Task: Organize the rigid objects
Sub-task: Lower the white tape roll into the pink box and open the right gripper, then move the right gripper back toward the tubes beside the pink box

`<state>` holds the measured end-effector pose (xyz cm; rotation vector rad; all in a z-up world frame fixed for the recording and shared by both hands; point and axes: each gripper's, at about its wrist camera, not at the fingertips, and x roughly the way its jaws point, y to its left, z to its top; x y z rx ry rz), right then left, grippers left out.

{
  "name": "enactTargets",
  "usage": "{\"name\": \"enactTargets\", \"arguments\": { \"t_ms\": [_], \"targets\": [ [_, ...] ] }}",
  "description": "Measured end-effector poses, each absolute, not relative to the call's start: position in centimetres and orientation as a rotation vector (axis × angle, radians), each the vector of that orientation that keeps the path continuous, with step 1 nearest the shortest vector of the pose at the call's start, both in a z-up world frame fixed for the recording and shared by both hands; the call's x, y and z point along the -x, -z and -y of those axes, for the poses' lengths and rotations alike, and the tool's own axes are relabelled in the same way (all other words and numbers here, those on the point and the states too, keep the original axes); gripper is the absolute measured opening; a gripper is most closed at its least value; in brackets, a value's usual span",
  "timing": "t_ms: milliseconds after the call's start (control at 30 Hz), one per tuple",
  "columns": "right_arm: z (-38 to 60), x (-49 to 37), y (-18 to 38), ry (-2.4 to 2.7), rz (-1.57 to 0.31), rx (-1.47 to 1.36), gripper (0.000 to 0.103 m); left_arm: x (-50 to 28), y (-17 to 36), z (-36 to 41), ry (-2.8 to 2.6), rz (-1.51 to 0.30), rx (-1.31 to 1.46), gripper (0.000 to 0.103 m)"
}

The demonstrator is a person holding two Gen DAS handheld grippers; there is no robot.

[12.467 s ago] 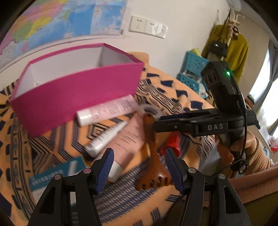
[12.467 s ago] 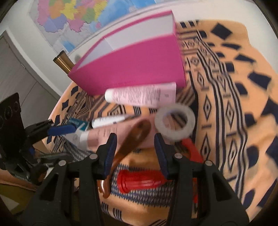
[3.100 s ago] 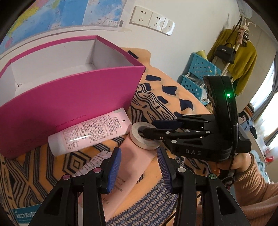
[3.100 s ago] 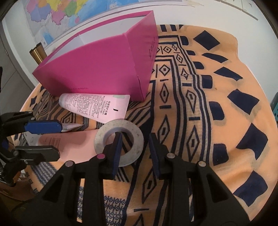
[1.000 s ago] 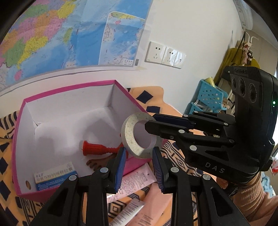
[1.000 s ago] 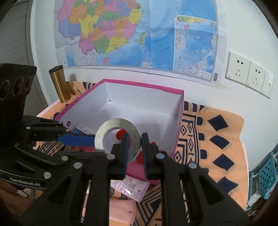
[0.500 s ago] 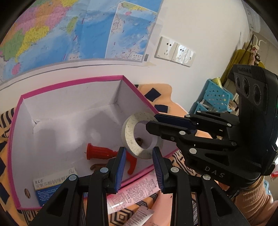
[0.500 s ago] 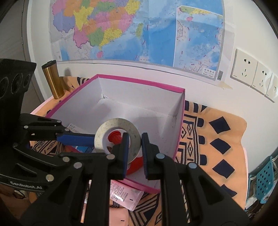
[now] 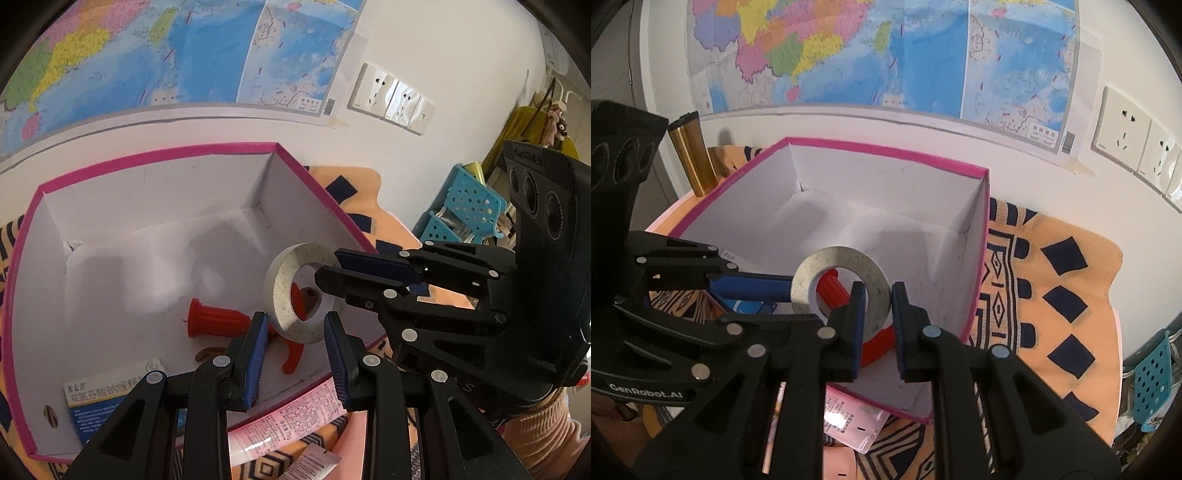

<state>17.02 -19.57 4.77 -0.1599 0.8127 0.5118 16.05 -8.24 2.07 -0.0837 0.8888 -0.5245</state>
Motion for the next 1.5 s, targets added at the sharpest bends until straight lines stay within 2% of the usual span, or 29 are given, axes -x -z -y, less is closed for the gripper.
{"name": "enactTargets", "arguments": {
  "t_ms": [467, 600, 833, 1000, 1133, 1267, 1500],
  "targets": [
    [19.1, -17.6, -3.4, -0.504, -0.897, 0.18, 0.016, -17.2, -1.2, 8.2, 0.527, -0.921, 0.093, 0.031],
    [19.3, -17.6, -3.5, -0.483, -0.892, 0.174, 0.023, -17.1, -1.2, 8.1, 0.518, -0.915, 0.089, 0.031],
    [21.1, -16.7, -4.8, -0.485, -0.837, 0.107, 0.024, -15.1, -2.1, 7.7, 0.479, -0.837, 0.034, 0.032],
    [22.4, -15.0, -5.7, -0.493, -0.795, 0.054, 0.024, -13.2, -3.1, 6.7, 0.441, -0.77, 0.007, 0.04],
    [22.8, -13.4, -6.2, -0.512, -0.771, 0.032, 0.032, -11.2, -3.9, 5.7, 0.422, -0.717, 0.007, 0.046],
    [22.9, -11.7, -6.3, -0.544, -0.755, 0.016, 0.032, -9.2, -4.3, 4.9, 0.41, -0.674, -0.002, 0.053],
    [22.5, -9.6, -4.5, -0.606, -0.8, -0.012, 0.033, -6.5, -3.3, 3.4, 0.386, -0.671, 0.005, 0.054]
  ]
}}
